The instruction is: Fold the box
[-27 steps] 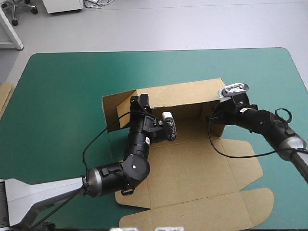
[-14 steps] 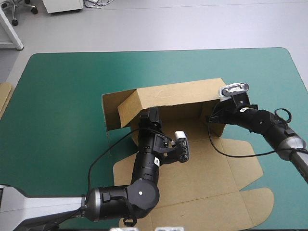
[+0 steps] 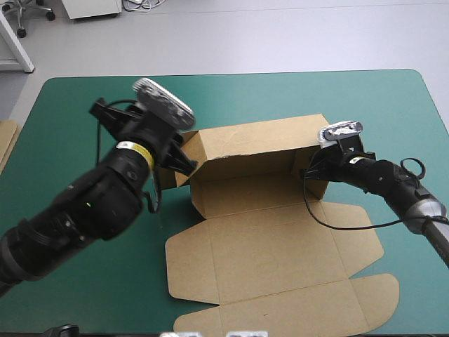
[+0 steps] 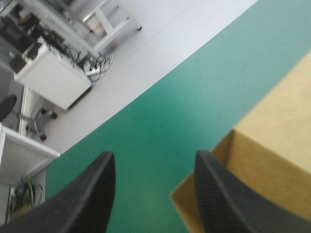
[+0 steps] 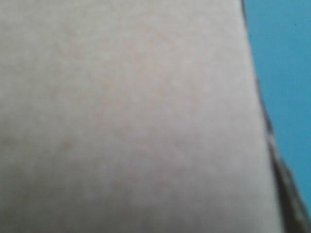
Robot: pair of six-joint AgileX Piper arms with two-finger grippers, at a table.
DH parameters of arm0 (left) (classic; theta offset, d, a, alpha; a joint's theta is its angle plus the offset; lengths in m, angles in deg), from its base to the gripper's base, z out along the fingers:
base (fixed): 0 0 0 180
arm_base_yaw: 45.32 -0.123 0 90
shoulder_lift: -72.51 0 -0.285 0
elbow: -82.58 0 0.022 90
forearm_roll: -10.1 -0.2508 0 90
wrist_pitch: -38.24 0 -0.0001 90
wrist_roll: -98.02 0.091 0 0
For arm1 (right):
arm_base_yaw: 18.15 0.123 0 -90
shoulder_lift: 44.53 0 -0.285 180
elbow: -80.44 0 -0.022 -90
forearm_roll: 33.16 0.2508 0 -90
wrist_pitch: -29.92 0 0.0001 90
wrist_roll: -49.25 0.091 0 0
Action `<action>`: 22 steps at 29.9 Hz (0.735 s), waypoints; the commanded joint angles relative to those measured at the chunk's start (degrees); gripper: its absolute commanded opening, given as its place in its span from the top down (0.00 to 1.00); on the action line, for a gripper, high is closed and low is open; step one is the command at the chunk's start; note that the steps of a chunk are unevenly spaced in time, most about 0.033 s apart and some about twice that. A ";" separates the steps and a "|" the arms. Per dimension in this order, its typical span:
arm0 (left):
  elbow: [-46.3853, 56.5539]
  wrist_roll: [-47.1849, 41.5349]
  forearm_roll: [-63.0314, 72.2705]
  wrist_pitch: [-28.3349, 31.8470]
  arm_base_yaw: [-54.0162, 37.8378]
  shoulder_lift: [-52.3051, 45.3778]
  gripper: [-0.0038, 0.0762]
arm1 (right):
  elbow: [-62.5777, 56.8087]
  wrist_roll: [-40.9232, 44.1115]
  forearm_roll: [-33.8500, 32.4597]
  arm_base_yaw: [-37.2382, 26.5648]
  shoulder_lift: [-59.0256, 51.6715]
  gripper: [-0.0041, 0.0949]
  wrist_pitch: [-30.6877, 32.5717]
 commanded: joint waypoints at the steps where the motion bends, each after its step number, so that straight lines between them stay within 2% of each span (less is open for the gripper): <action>1: -2.05 0.10 3.99 3.55 -11.84 -2.74 0.49 | 1.55 0.36 1.35 -0.15 -1.58 0.98 0.57; 5: -2.05 4.83 14.22 4.58 -29.35 -2.74 0.49 | 1.95 0.36 1.35 -0.15 -1.69 0.98 1.75; 9: -1.94 9.08 33.14 9.29 -47.75 -2.74 0.49 | 2.02 0.36 1.35 -0.15 -1.69 0.98 1.87; 12: -1.81 15.60 45.16 10.14 -58.08 -2.74 0.49 | 2.68 0.54 1.35 -0.15 -1.80 0.98 3.87; 17: 2.12 17.19 47.37 10.57 -63.07 -2.74 0.49 | 7.14 2.51 0.42 -0.15 -1.80 0.98 12.13; 20: 6.34 17.19 47.03 11.71 -62.94 -2.74 0.49 | 11.36 8.87 -5.44 -0.15 -1.80 0.98 18.07; 22: 9.56 17.19 47.03 13.22 -62.94 -2.74 0.49 | 14.74 14.62 -11.75 -0.15 -1.80 0.98 22.15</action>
